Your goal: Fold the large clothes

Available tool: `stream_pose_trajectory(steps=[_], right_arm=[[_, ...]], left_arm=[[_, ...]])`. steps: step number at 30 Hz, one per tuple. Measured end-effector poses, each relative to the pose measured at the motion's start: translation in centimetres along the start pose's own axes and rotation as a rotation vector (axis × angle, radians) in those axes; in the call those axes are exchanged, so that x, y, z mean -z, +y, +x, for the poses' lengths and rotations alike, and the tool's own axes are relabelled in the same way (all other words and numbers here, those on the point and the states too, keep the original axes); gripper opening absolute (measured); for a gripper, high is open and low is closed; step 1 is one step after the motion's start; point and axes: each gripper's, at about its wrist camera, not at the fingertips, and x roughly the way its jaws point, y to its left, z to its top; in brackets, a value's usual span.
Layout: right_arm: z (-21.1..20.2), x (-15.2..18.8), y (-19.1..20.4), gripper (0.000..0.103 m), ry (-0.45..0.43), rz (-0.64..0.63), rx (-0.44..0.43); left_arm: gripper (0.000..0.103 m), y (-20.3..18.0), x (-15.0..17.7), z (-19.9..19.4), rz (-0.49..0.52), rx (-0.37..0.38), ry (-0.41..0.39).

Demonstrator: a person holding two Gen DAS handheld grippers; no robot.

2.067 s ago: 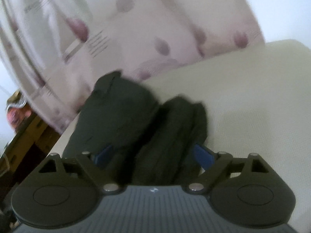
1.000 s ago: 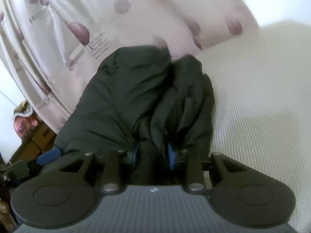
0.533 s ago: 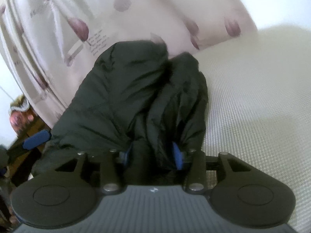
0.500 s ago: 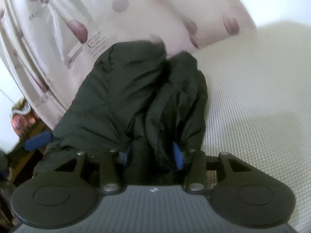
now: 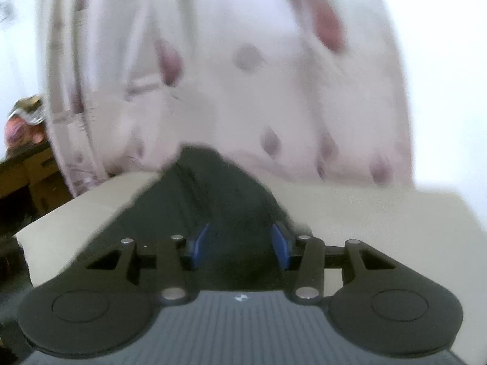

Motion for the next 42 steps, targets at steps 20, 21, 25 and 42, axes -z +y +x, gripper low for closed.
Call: stream_pose_trajectory(steps=[20, 21, 25, 42], right_arm=[[15.8, 3.7, -1.5, 0.032, 0.324, -0.172, 0.066], [15.9, 4.1, -1.8, 0.032, 0.32, -0.14, 0.057], [16.6, 4.9, -1.6, 0.031, 0.289, -0.146, 0.07], [11.8, 3.0, -1.6, 0.035, 0.222, -0.074, 0.083]], left_arm=[[0.076, 0.0, 0.1, 0.8, -0.014, 0.019, 0.007], [0.076, 0.1, 0.2, 0.8, -0.019, 0.024, 0.007], [0.076, 0.5, 0.1, 1.0, -0.036, 0.038, 0.015], [0.072, 1.7, -0.3, 1.8, -0.093, 0.019, 0.039]])
